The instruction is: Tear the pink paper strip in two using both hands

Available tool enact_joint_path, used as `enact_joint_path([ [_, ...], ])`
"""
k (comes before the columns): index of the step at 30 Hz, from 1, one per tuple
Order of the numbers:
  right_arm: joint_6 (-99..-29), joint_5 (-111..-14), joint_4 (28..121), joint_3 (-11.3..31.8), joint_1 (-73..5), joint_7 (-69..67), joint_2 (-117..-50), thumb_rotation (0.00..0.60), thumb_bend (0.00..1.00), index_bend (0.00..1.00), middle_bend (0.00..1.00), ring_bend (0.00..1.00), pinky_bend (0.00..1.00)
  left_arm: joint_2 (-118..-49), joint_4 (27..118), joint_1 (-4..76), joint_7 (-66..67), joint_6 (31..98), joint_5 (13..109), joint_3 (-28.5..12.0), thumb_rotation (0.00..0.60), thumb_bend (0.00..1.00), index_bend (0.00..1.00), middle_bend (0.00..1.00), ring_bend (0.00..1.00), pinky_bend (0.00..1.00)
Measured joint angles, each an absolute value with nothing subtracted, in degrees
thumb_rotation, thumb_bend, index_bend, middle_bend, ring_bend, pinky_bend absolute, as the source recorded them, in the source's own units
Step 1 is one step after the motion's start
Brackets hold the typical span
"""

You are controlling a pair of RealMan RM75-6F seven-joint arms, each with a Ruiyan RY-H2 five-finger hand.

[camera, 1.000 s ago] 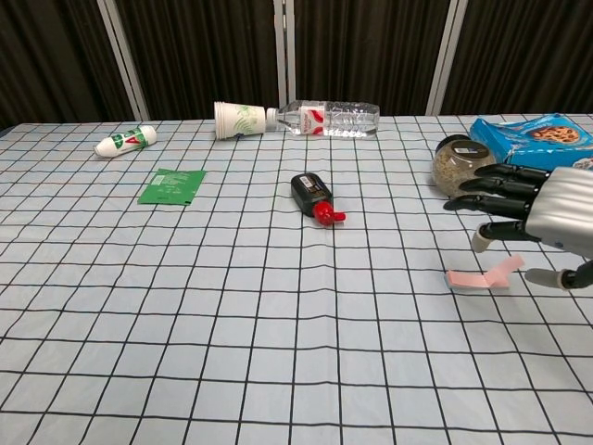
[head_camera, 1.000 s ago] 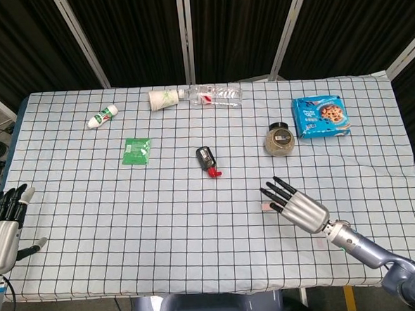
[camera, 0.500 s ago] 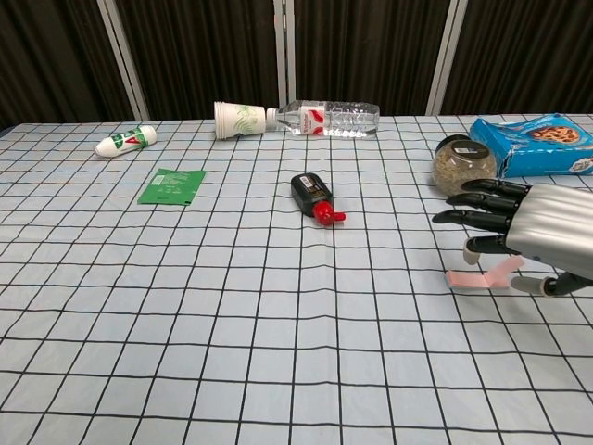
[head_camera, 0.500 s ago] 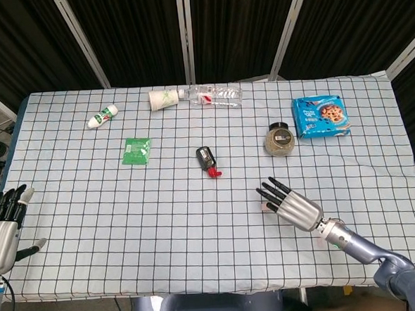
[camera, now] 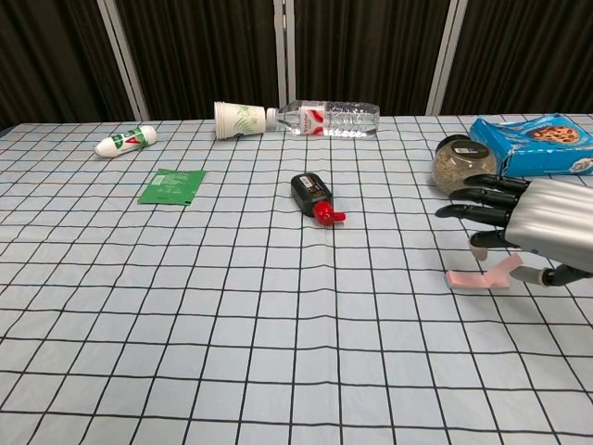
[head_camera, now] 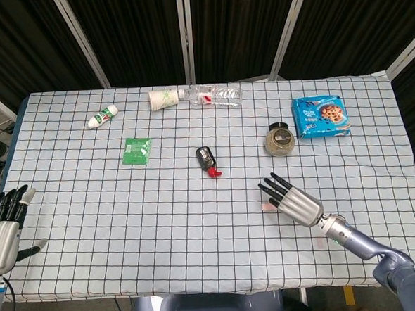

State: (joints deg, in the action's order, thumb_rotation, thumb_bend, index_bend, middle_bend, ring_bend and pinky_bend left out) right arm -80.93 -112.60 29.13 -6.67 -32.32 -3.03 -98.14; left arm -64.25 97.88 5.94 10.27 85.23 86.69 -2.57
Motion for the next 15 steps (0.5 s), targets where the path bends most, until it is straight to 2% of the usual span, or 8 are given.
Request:
enact_joint_path([
  [15, -81.6, -110.9, 27.4, -8.5, -32.5, -5.4, -99.1, 0.600, 0.36, 0.55, 0.09, 0.00, 0.00, -64.6, 97.8, 6.1, 10.7, 85.1, 86.7, -2.4, 0.600, 0.00, 0.00, 0.00, 0.00, 0.00],
])
